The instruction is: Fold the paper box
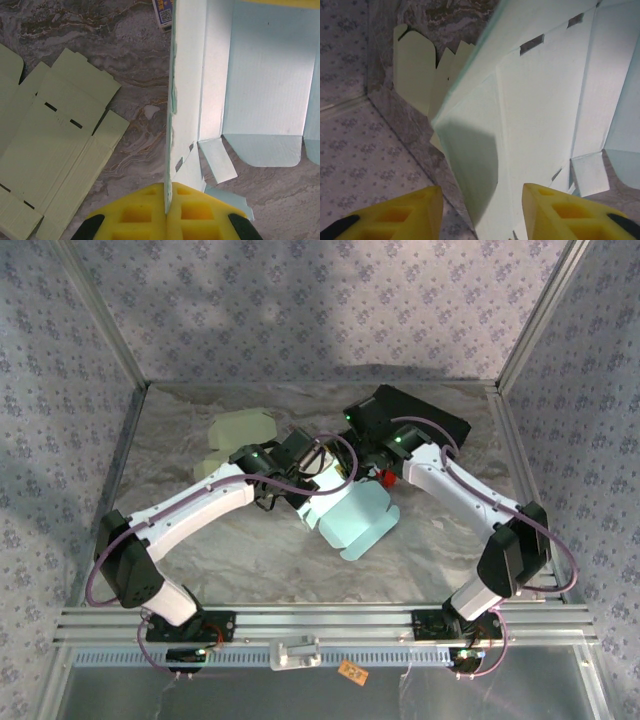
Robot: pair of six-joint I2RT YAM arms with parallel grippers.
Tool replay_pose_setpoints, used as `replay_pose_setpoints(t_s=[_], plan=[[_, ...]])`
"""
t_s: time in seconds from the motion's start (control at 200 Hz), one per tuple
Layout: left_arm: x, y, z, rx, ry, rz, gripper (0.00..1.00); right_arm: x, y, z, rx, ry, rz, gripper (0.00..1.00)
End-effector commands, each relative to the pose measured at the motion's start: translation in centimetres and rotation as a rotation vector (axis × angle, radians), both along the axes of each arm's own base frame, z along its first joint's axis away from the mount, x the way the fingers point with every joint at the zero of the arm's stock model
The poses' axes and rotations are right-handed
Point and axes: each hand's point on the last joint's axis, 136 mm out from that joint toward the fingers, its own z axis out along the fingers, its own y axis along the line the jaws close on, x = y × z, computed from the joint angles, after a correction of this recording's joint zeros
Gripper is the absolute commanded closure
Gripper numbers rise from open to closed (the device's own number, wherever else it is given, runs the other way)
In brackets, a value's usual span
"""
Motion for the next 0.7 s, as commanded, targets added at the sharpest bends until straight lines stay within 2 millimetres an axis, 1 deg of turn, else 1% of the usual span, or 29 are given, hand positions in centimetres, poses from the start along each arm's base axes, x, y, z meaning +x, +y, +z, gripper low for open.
replay_pose_setpoints(t_s=[0.0, 0.1, 0.195, 0.495, 0.7], plan=[[0.4, -0.4, 2.1, -0.035, -0.061, -0.016, 1.00, -0.4, 0.7, 0.4, 0.004, 0.007, 0.032, 0.60], [0.4, -0.5, 2.1, -0.032, -0.063, -0.019, 1.00, -0.5, 0.7, -0.1, -0.005, 0.020, 0.037, 0.68], [0.4, -0.6, 2.2, -0.026, -0.068, -0.025, 1.00, -0.5, 0.5, -0.5, -0.015, 0.029, 0.038, 0.72], [0.5, -0.9, 2.5, -0.002, -0.088, -0.040, 1.00, -0.8, 0.1, -1.1, -0.064, 0.063, 0.052, 0.78], [0.7, -1.0, 2.6, 0.001, -0.093, -0.038, 1.00, -0.9, -0.1, -1.2, -0.084, 0.069, 0.052, 0.86]])
